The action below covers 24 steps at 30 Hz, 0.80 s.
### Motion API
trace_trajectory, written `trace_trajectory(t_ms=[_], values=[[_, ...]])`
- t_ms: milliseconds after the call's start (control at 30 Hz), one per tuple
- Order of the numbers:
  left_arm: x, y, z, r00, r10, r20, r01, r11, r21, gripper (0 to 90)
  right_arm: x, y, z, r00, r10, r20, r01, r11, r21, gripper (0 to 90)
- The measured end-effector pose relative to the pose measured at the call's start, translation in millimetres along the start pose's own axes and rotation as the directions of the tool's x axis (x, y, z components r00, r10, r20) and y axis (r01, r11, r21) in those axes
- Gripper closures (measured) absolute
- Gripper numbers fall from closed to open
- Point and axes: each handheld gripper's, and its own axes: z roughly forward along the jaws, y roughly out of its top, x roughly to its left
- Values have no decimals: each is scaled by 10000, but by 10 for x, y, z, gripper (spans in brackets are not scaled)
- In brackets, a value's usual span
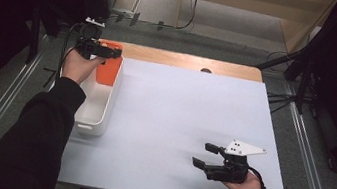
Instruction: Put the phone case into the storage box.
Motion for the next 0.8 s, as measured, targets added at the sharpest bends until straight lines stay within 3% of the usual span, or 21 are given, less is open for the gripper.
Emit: trace_trajectory(t_ms=[133, 333, 500, 700, 800], values=[[-45, 9, -77, 9956, 161, 923, -183, 9996, 230, 101, 5, -1, 3, 10000, -1, -17, 1, 10000, 6, 241], [-173, 18, -147, 9837, 567, 1708, -628, 9976, 307, 102, 8, -6, 2, 10000, -1, -34, 1, 10000, 38, 241], [-285, 12, -178, 9691, 1078, 2217, -1154, 9931, 216, 102, 8, -8, 0, 10000, 9, -44, -9, 10000, 24, 241], [-421, 3, -207, 9452, 1543, 2877, -1664, 9859, 179, 103, 9, -12, 0, 10000, -5, -56, 5, 10000, 27, 241], [-492, -15, -221, 9325, 1875, 3085, -2053, 9784, 257, 102, 12, -13, -2, 10000, -3, -56, 3, 10000, 35, 241]])
